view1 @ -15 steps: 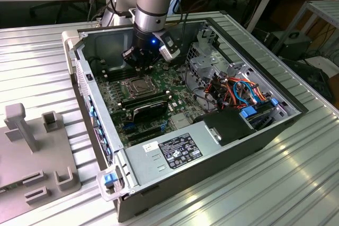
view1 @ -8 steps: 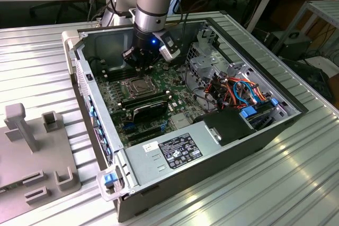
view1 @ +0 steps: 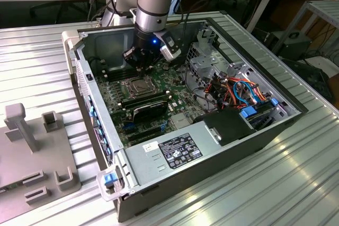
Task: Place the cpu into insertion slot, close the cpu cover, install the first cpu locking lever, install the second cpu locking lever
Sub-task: 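Install the first cpu locking lever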
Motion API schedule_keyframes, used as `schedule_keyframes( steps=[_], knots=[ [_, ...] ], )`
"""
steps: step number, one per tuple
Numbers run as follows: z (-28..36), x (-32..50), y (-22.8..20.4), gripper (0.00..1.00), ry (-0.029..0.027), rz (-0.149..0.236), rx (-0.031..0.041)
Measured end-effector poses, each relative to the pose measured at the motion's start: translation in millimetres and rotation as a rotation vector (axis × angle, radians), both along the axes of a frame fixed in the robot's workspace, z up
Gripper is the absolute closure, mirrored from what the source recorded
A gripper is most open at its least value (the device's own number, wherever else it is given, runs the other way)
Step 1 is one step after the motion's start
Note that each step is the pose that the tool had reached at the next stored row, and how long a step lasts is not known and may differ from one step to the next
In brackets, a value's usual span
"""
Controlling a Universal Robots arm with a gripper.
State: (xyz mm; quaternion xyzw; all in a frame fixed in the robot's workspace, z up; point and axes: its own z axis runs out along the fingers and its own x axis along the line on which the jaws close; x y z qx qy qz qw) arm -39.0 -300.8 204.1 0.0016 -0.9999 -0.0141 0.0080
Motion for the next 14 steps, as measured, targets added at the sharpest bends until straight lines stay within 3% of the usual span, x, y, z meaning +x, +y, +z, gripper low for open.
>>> schedule_keyframes(
  steps=[5, 7, 8, 14],
  knots=[
    [0.3, 0.1, -0.5, 0.89, 0.0001, 0.000, -0.0001],
    [4.8, 0.1, -0.1, 0.89, -0.0002, 0.000, 0.0002],
    [1.1, 0.4, -0.6, 0.89, 0.0000, 0.000, -0.0003],
    [3.2, 0.8, -0.1, 0.89, 0.0000, 0.000, -0.0038]
  ],
)
